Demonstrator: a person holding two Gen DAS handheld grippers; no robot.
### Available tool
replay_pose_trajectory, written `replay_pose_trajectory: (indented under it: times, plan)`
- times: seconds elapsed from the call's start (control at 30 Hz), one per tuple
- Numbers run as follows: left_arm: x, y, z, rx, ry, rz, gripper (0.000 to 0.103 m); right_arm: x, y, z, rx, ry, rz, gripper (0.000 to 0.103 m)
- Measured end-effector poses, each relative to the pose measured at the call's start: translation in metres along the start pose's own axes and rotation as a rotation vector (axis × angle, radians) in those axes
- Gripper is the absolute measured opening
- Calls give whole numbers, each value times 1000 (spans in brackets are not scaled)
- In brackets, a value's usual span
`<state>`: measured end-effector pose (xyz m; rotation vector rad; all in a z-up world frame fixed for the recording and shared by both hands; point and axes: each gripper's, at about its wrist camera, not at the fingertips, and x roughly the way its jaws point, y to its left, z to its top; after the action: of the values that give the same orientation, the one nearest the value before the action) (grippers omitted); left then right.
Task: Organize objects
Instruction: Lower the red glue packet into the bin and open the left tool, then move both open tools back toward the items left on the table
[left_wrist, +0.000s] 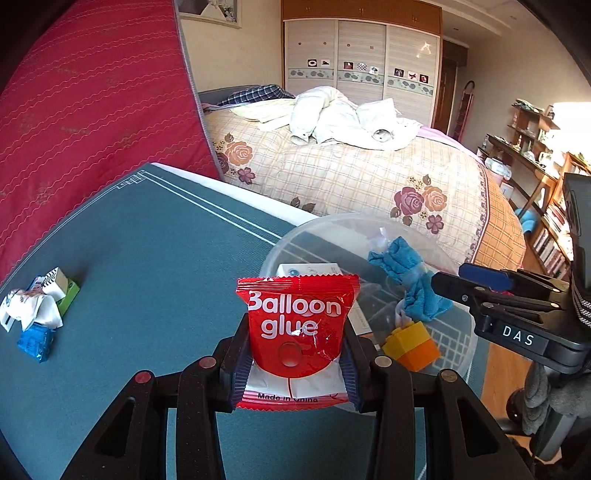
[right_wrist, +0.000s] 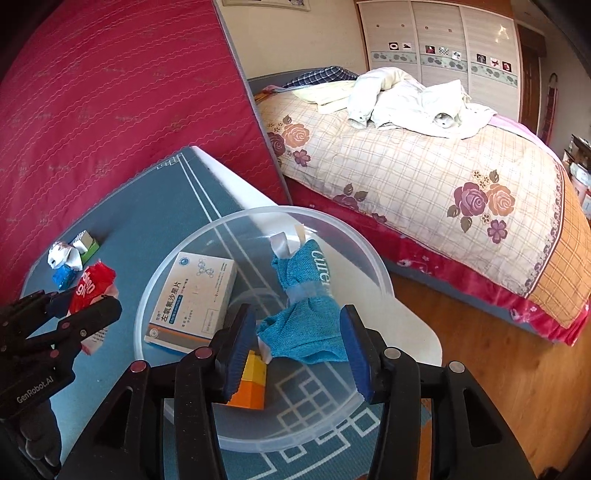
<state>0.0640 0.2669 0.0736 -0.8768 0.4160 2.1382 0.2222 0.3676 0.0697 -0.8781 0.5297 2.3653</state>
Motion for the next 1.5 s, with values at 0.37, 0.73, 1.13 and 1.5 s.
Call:
replay_pose_trajectory:
  times: [0.37,0.73,1.13,1.5]
  plan:
    - [30,-30,20,6,42,-95,76,2,-17,14,-3,-55,-6,52]
    - [21,-9,15,-25,-21,22,102,13,-20,12,39,-44,4,64]
    - [5,47,-2,-125,-33,150,102,13,14,21,41,-70,64,67]
    - [-13,107,-20,-254,-43,274,102,18,74,29,-41,-81,151,72]
